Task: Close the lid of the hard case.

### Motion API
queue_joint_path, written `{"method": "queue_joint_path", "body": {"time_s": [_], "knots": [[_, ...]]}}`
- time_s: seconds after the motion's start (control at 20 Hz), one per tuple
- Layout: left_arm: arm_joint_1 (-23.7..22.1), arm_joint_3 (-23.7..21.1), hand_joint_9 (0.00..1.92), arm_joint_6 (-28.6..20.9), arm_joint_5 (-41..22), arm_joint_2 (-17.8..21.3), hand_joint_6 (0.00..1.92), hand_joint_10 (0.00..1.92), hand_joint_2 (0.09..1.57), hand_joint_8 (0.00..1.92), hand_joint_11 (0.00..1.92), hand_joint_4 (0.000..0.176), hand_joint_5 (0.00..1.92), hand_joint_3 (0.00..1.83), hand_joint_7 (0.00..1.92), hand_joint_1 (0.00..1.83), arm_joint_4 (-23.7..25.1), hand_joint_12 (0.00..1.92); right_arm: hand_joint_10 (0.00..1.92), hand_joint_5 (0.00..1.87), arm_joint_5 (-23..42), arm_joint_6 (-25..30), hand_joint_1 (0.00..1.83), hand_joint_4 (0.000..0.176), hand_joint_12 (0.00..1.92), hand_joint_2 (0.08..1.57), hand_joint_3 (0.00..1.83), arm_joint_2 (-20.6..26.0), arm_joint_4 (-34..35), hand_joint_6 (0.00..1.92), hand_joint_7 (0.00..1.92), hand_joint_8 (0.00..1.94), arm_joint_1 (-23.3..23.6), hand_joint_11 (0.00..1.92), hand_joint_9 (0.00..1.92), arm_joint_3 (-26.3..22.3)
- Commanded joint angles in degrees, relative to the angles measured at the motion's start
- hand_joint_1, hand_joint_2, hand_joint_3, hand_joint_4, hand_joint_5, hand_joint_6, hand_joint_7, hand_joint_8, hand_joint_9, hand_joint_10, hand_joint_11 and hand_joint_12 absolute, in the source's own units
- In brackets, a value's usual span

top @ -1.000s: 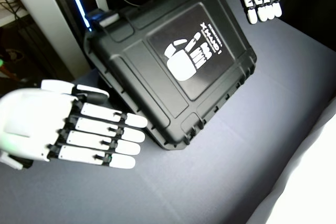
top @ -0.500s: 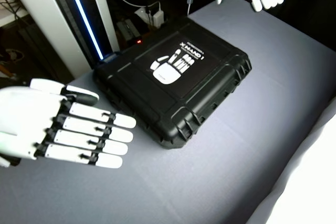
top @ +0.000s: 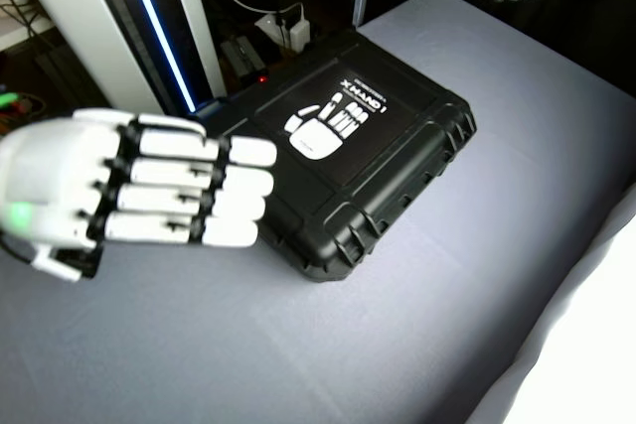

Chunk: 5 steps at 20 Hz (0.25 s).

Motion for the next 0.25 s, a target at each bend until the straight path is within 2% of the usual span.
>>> {"method": "queue_joint_path", "body": {"time_s": [0.0, 0.1, 0.15, 0.2], "knots": [[-1.46, 0.73, 0.0, -0.6, -6.75, -0.93, 0.0, 0.0, 1.29, 0.0, 0.0, 0.0, 0.0, 0.01, 0.0, 0.05, 0.64, 0.0, 0.0, 0.2, 8.84, 0.41, 0.24, 0.0, 0.52, 1.35, 0.0, -0.04, 1.29, 0.0, 0.16, 0.0, 0.26, 0.03, 0.15, 0.3], [-3.96, 1.66, 0.0, -0.81, -6.83, -2.34, 0.0, 0.0, 1.28, 0.0, 0.0, 0.0, 0.01, 0.0, 0.0, 0.07, 1.93, 0.0, 0.01, 0.27, 10.68, 0.41, 0.37, 0.0, 0.73, 1.32, 0.0, -0.26, 1.29, 0.01, 0.21, 0.01, 0.27, 0.0, 0.19, 0.23], [-6.04, 2.21, 0.0, -0.8, -6.85, -3.13, 0.0, 0.0, 1.28, 0.0, 0.0, 0.0, 0.01, 0.0, 0.0, 0.11, 2.96, 0.0, 0.0, 0.26, 12.33, 0.41, 0.44, 0.0, 0.75, 1.31, 0.0, -0.3, 1.28, 0.01, 0.2, 0.0, 0.12, 0.0, 0.17, 0.04], [-6.94, 2.42, 0.0, -0.8, -6.87, -3.58, 0.01, 0.0, 1.3, 0.0, 0.0, 0.005, 0.03, 0.01, 0.0, 0.16, 3.4, 0.0, 0.0, 0.23, 13.38, 0.4, 0.47, 0.0, 0.77, 1.24, 0.0, -0.38, 1.24, 0.0, 0.21, 0.0, -0.06, 0.0, 0.17, -0.05]]}}
